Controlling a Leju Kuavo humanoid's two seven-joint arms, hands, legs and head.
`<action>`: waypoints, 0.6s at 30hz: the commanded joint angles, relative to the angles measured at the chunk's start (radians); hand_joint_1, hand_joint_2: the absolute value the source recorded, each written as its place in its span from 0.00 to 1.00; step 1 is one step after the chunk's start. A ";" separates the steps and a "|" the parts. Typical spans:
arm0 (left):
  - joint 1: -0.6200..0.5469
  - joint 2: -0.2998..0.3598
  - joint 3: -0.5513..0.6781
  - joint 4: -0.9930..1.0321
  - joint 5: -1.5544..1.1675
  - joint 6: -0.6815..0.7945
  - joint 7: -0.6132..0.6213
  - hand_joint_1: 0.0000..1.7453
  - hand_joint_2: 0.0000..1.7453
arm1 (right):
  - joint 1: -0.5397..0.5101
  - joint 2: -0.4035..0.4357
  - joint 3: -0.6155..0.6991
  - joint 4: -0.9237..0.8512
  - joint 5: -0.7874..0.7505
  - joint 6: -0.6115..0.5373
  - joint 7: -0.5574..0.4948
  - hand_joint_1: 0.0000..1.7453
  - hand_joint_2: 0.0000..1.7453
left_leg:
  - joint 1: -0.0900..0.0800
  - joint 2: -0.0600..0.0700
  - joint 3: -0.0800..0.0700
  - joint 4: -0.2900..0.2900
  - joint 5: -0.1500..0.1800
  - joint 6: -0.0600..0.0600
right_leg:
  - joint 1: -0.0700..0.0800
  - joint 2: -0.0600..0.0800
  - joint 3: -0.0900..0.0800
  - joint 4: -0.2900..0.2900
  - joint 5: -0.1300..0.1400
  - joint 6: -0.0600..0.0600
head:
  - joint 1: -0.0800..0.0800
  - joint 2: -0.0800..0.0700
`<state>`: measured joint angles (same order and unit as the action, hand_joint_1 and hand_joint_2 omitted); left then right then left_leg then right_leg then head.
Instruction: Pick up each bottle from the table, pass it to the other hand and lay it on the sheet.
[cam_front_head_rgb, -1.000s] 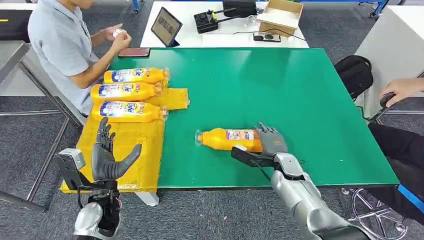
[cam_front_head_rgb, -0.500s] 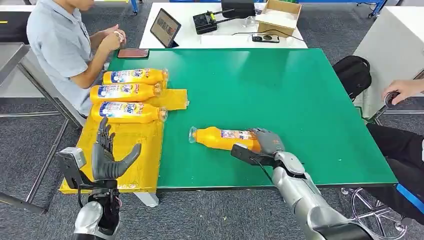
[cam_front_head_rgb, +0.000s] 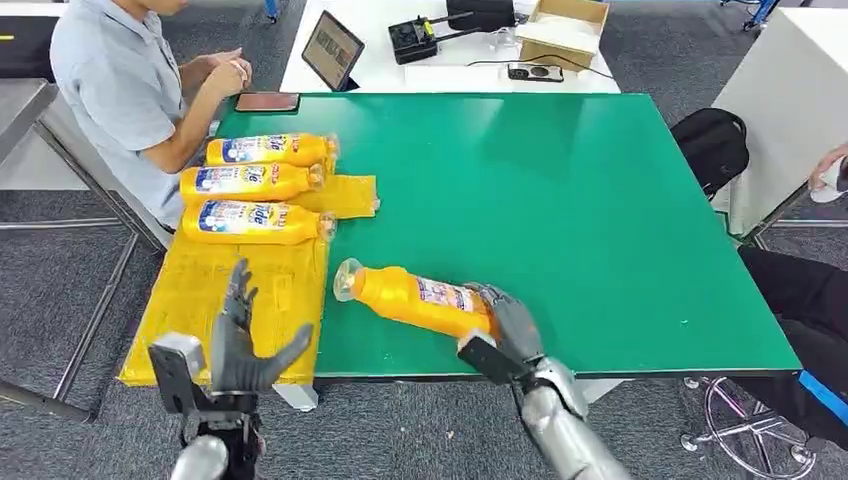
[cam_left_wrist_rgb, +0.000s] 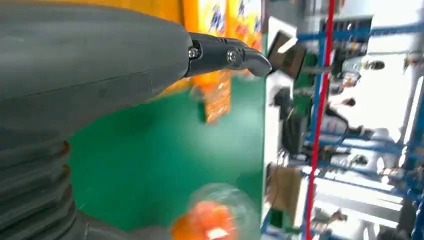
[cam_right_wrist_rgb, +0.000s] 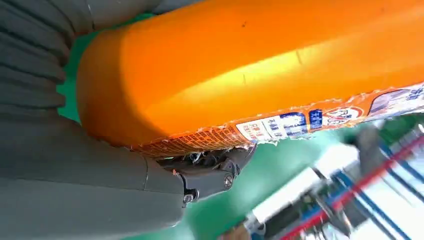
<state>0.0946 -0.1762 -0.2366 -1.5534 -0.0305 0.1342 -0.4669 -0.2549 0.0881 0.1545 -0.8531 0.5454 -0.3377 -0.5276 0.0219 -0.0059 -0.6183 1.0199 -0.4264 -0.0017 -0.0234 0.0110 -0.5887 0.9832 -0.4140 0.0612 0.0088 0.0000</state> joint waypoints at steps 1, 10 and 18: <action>0.048 0.020 -0.114 0.019 0.018 -0.028 0.004 0.00 1.00 | 0.110 0.021 -0.036 -0.252 -0.046 -0.043 -0.018 0.85 1.00 | -0.001 0.000 0.003 0.000 -0.003 0.002 | 0.000 -0.002 0.003 0.000 -0.003 -0.003 | 0.000 0.000; 0.041 0.081 -0.342 0.058 0.057 -0.039 -0.016 0.00 1.00 | 0.198 0.056 -0.022 -0.446 -0.088 -0.212 -0.123 0.83 1.00 | -0.001 -0.001 -0.002 -0.001 -0.001 0.001 | 0.000 -0.002 -0.002 -0.001 -0.001 -0.002 | 0.000 0.000; -0.014 0.079 -0.364 0.069 0.060 -0.034 0.083 0.00 1.00 | 0.184 0.086 0.203 -0.284 -0.057 -0.263 -0.171 0.95 1.00 | 0.000 0.001 -0.001 -0.001 -0.001 0.001 | 0.001 0.000 -0.002 -0.001 -0.001 -0.003 | 0.000 0.000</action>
<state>0.1613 -0.1316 -0.5429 -1.5442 0.0359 0.0801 -0.4673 -0.0601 0.1446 0.1465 -1.2509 0.4769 -0.5428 -0.6623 0.0217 -0.0054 -0.6225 1.0199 -0.4263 -0.0017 -0.0236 0.0109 -0.5934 0.9830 -0.4141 0.0612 0.0092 0.0000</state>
